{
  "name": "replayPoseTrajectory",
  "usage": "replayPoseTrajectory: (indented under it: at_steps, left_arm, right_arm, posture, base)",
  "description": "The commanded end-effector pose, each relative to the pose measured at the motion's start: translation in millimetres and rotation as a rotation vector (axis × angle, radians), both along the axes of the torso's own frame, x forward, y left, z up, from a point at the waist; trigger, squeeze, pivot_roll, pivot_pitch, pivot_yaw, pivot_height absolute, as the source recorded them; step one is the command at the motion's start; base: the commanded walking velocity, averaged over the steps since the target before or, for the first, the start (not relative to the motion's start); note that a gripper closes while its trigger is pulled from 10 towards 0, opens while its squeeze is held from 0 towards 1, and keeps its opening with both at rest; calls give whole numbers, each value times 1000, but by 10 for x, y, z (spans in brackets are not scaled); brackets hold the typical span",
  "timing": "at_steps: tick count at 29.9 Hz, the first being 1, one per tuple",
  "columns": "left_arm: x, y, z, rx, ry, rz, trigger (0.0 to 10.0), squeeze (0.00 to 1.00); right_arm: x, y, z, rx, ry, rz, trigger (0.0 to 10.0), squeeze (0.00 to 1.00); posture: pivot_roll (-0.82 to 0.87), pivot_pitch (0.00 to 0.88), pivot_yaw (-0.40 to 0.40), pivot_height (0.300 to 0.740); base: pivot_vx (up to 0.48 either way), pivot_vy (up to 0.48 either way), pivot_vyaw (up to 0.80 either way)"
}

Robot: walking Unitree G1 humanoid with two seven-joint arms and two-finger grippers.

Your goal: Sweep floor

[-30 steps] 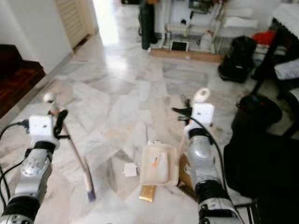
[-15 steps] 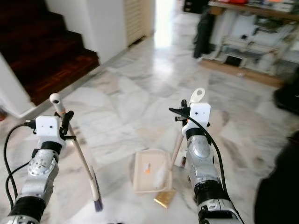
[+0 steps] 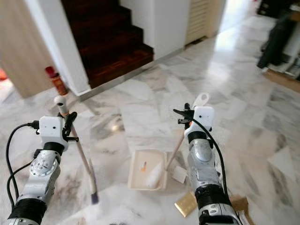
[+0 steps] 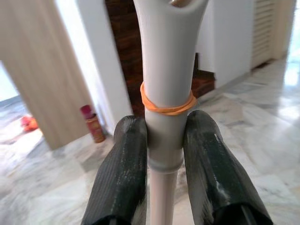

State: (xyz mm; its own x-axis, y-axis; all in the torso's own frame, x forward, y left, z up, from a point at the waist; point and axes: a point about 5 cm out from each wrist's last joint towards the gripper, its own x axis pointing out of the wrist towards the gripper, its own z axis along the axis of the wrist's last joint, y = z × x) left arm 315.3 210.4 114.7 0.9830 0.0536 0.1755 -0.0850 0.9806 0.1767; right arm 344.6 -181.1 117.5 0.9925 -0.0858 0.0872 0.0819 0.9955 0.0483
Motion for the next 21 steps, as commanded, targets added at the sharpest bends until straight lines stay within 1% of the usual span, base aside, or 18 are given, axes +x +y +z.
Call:
replayPoseTrajectory:
  at_steps: [1, 7, 9, 10, 12, 16, 21]
  left_arm:
    - [33, 0, 113, -3, -40, -1, 10000, 0]
    - [24, 6, 108, -9, -35, 0, 10000, 0]
    - [20, 36, 106, -4, -32, 16, 10000, 0]
    - [18, 46, 113, -4, -34, 16, 10000, 0]
    - [18, 48, 116, -4, -34, 16, 10000, 0]
    - [8, 52, 112, -5, -31, 16, 10000, 0]
    - [1, 45, 104, -6, -27, 15, 10000, 0]
  right_arm:
    - [54, 11, 148, 11, -51, 0, 10000, 0]
    - [61, 2, 98, 42, -20, 0, 10000, 0]
    - [63, 11, 94, 60, -21, -1, 10000, 0]
    - [66, 21, 105, 43, -24, 1, 10000, 0]
    - [68, 39, 117, 40, -30, 10, 10000, 0]
    - [63, 73, 133, 15, -39, 28, 10000, 0]
    - [60, 73, 127, 28, -39, 25, 10000, 0]
  posture:
    - [6, 0, -1, 740]
    - [16, 0, -6, 740]
    - [18, 0, -7, 740]
    - [18, 0, -7, 740]
    - [18, 0, -7, 740]
    - [18, 0, -6, 740]
    - [19, 0, -5, 740]
  base:
    - [0, 0, 0]
    - [0, 0, 0]
    - [0, 0, 0]
    - [0, 0, 0]
    - [0, 0, 0]
    - [0, 0, 727]
    - [0, 0, 800]
